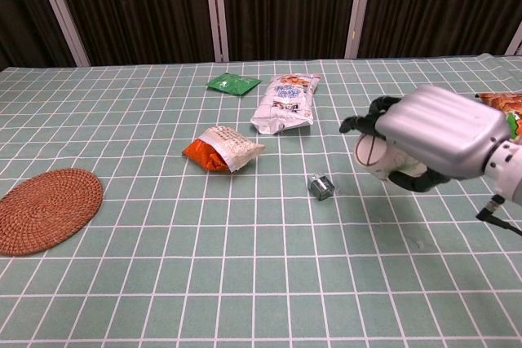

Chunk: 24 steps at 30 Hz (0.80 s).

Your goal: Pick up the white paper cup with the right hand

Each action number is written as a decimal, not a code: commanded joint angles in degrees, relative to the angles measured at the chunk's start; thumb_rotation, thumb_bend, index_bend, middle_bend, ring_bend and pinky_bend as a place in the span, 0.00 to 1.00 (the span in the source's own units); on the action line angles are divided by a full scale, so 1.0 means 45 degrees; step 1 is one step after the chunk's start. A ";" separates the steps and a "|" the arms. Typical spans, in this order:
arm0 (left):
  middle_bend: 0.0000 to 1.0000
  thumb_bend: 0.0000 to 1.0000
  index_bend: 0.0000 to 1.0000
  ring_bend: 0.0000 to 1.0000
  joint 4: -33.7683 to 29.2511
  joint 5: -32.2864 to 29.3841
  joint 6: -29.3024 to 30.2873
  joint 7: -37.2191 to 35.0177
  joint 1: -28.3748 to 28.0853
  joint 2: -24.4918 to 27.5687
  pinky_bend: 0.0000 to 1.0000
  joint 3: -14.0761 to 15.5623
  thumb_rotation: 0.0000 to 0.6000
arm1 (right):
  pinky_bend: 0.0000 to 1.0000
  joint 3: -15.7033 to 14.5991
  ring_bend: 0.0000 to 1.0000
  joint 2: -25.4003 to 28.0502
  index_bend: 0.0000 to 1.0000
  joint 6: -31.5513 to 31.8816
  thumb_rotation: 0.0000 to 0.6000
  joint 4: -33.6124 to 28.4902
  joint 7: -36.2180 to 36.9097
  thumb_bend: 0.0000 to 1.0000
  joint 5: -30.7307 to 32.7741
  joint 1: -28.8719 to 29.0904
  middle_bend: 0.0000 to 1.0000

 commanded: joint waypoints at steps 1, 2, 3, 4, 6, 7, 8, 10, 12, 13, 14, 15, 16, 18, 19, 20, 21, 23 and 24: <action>0.00 0.00 0.00 0.00 0.0002 -0.0005 -0.0014 -0.0009 -0.0004 0.0003 0.00 0.0002 1.00 | 0.52 0.1237 0.19 -0.0416 0.18 0.0483 1.00 -0.0614 0.2310 0.34 0.1008 -0.0105 0.34; 0.00 0.00 0.00 0.00 0.0006 -0.0001 -0.0020 0.0001 -0.0009 0.0002 0.00 0.0003 1.00 | 0.52 0.1433 0.19 -0.0526 0.18 0.0456 1.00 -0.0581 0.2745 0.34 0.1213 -0.0086 0.34; 0.00 0.00 0.00 0.00 0.0000 0.0006 -0.0028 0.0005 -0.0014 0.0001 0.00 0.0008 1.00 | 0.52 0.1640 0.19 -0.0682 0.18 0.0349 1.00 -0.0409 0.3233 0.34 0.1427 -0.0005 0.34; 0.00 0.00 0.00 0.00 -0.0004 0.0006 -0.0035 0.0004 -0.0018 0.0004 0.00 0.0009 1.00 | 0.52 0.1760 0.19 -0.0792 0.18 0.0302 1.00 -0.0291 0.3530 0.34 0.1544 0.0044 0.34; 0.00 0.00 0.00 0.00 0.0000 -0.0012 -0.0051 -0.0005 -0.0023 0.0004 0.00 0.0007 1.00 | 0.52 0.2014 0.19 -0.1037 0.18 0.0220 1.00 -0.0144 0.4110 0.34 0.1869 0.0098 0.34; 0.00 0.00 0.00 0.00 0.0003 -0.0026 -0.0062 -0.0014 -0.0025 0.0006 0.00 0.0003 1.00 | 0.52 0.2129 0.19 -0.1156 0.18 0.0171 1.00 -0.0103 0.4330 0.34 0.2065 0.0111 0.34; 0.00 0.00 0.00 0.00 0.0007 -0.0042 -0.0072 -0.0023 -0.0029 0.0008 0.00 -0.0003 1.00 | 0.52 0.2241 0.19 -0.1280 0.18 0.0108 1.00 -0.0077 0.4522 0.34 0.2289 0.0121 0.34; 0.00 0.00 0.00 0.00 0.0030 -0.0076 -0.0104 -0.0034 -0.0041 0.0003 0.00 -0.0012 1.00 | 0.52 0.2459 0.19 -0.1538 0.18 -0.0085 1.00 -0.0076 0.4855 0.34 0.2823 0.0153 0.34; 0.00 0.00 0.00 0.00 0.0067 -0.0116 -0.0190 -0.0033 -0.0075 -0.0019 0.00 -0.0013 1.00 | 0.52 0.2636 0.18 -0.1844 0.18 -0.0410 1.00 -0.0081 0.5157 0.34 0.3449 0.0222 0.34; 0.00 0.00 0.00 0.00 0.0078 -0.0129 -0.0210 -0.0024 -0.0085 -0.0027 0.00 -0.0016 1.00 | 0.52 0.2672 0.17 -0.1935 0.17 -0.0519 1.00 -0.0037 0.5153 0.34 0.3632 0.0273 0.34; 0.00 0.00 0.00 0.00 0.0085 -0.0138 -0.0219 -0.0011 -0.0091 -0.0036 0.00 -0.0020 1.00 | 0.51 0.2696 0.17 -0.2012 0.17 -0.0617 1.00 0.0011 0.5121 0.34 0.3794 0.0325 0.34; 0.00 0.00 0.00 0.00 0.0091 -0.0145 -0.0230 0.0001 -0.0097 -0.0042 0.00 -0.0020 1.00 | 0.51 0.2725 0.17 -0.2095 0.17 -0.0691 1.00 0.0064 0.5086 0.34 0.3945 0.0374 0.34; 0.00 0.00 0.00 0.00 0.0088 -0.0152 -0.0238 0.0001 -0.0100 -0.0045 0.00 -0.0021 1.00 | 0.51 0.2762 0.17 -0.2196 0.17 -0.0726 1.00 0.0127 0.5052 0.34 0.4082 0.0420 0.34; 0.00 0.00 0.00 0.00 0.0093 -0.0164 -0.0246 -0.0004 -0.0105 -0.0044 0.00 -0.0025 1.00 | 0.51 0.2840 0.17 -0.2418 0.17 -0.0739 1.00 0.0211 0.5013 0.34 0.4348 0.0485 0.34; 0.00 0.00 0.00 0.00 0.0101 -0.0179 -0.0247 -0.0009 -0.0106 -0.0044 0.00 -0.0032 1.00 | 0.51 0.2890 0.17 -0.2563 0.17 -0.0719 1.00 0.0210 0.5007 0.34 0.4534 0.0502 0.34; 0.00 0.00 0.00 0.00 0.0107 -0.0190 -0.0251 -0.0015 -0.0107 -0.0044 0.00 -0.0037 1.00 | 0.51 0.2914 0.17 -0.2665 0.17 -0.0688 1.00 0.0210 0.4963 0.34 0.4657 0.0516 0.34; 0.00 0.00 0.00 0.00 0.0108 -0.0204 -0.0260 -0.0031 -0.0109 -0.0042 0.00 -0.0040 1.00 | 0.51 0.2908 0.17 -0.2755 0.17 -0.0636 1.00 0.0232 0.4879 0.34 0.4721 0.0533 0.34; 0.00 0.00 0.00 0.00 0.0114 -0.0217 -0.0289 -0.0055 -0.0122 -0.0034 0.00 -0.0043 1.00 | 0.50 0.2826 0.16 -0.2883 0.17 -0.0554 1.00 0.0279 0.4736 0.34 0.4700 0.0578 0.34; 0.00 0.00 0.00 0.00 0.0120 -0.0222 -0.0298 -0.0056 -0.0124 -0.0033 0.00 -0.0042 1.00 | 0.50 0.2780 0.16 -0.2921 0.17 -0.0548 1.00 0.0283 0.4718 0.34 0.4682 0.0594 0.34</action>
